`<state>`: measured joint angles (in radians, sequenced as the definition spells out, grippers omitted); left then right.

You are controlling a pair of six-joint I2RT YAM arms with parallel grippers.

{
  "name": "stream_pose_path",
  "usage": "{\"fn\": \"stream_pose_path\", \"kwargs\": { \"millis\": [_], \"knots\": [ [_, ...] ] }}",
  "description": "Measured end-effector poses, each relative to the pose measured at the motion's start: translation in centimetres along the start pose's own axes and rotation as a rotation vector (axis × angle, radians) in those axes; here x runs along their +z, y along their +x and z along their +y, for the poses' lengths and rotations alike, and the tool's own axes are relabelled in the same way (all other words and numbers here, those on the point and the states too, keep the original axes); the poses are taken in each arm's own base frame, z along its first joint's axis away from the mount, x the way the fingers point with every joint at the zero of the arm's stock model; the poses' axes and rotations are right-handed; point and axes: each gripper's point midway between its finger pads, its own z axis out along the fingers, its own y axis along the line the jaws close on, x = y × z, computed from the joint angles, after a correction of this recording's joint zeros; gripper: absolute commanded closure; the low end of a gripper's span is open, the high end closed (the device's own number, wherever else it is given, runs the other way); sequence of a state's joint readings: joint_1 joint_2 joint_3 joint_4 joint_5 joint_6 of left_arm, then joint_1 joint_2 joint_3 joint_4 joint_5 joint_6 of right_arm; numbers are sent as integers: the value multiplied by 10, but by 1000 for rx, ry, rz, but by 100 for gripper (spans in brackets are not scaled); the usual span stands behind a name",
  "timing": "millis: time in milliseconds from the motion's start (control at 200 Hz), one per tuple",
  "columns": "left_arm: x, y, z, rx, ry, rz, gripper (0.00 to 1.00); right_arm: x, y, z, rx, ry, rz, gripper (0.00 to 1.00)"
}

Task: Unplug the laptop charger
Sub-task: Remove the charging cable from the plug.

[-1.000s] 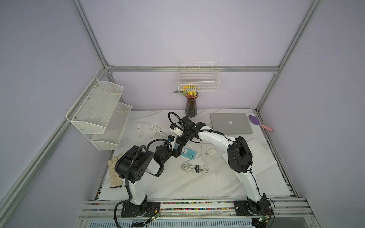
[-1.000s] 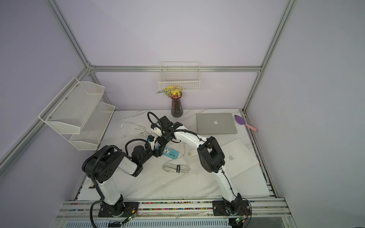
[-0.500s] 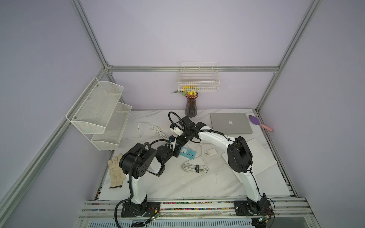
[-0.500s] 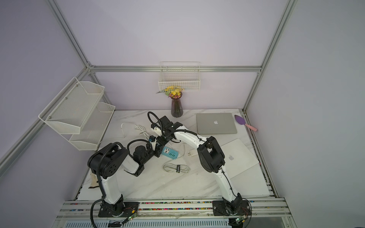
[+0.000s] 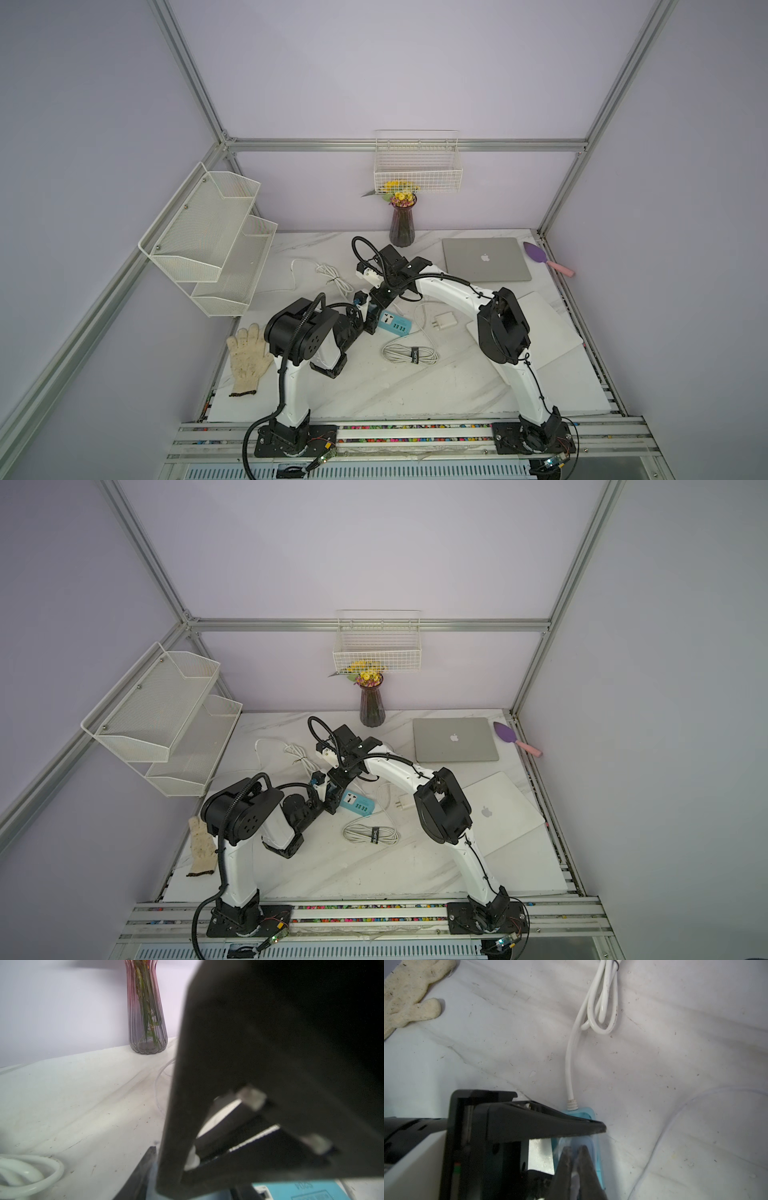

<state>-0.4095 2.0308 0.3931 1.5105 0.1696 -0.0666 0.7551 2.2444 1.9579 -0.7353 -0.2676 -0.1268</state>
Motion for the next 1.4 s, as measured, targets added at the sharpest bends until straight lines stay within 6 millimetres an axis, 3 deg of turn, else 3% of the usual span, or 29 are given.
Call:
{"fn": "stream_pose_path", "kwargs": {
  "millis": [690,1075,1195,1355,1400],
  "knots": [
    [6,9,-8,30,24,14,100,-7,4,-4,71,26,41,100],
    [6,10,-8,35,24,16,100,-23,-17,-4,118,21,-12,100],
    [6,10,-8,35,22,16,100,-28,-16,-30,172,104,-19,100],
    [6,10,-8,35,21,15,100,-49,-20,-111,295,317,-69,100],
    [6,9,-8,36,20,15,100,-54,-18,-138,339,363,-82,79]
  ]
}}
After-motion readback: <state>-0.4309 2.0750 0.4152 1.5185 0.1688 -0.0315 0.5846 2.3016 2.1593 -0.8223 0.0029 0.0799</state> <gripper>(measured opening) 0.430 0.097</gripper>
